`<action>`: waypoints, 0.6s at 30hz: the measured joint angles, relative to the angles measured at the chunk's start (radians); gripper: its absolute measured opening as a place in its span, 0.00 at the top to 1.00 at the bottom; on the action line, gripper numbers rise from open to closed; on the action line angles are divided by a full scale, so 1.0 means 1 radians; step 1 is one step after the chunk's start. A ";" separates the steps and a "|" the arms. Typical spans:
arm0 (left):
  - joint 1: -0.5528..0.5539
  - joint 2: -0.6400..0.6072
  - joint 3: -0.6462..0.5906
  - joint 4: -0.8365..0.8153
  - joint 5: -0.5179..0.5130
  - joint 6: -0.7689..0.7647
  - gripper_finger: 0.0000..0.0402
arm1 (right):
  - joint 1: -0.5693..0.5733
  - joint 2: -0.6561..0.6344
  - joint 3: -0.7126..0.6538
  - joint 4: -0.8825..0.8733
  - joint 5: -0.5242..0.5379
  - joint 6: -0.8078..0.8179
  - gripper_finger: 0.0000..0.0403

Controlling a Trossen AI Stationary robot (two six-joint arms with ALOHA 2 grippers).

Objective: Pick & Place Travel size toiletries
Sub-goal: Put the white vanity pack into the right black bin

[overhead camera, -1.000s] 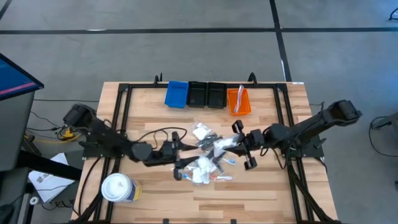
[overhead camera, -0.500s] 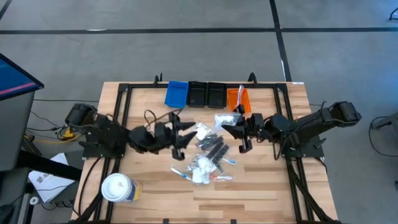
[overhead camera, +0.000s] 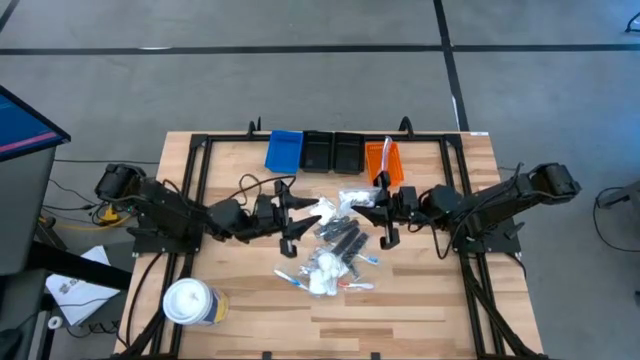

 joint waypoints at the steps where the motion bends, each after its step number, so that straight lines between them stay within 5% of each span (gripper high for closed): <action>1: 0.012 0.000 0.000 -0.012 0.011 -0.020 0.52 | 0.005 0.005 0.000 -0.003 0.011 -0.011 0.97; 9: 0.043 0.011 -0.001 -0.026 0.063 -0.055 0.37 | 0.024 0.009 0.000 -0.012 0.131 -0.068 0.93; 18: 0.071 0.065 0.036 -0.026 0.145 -0.060 0.34 | 0.031 0.009 0.000 -0.013 0.151 -0.080 0.95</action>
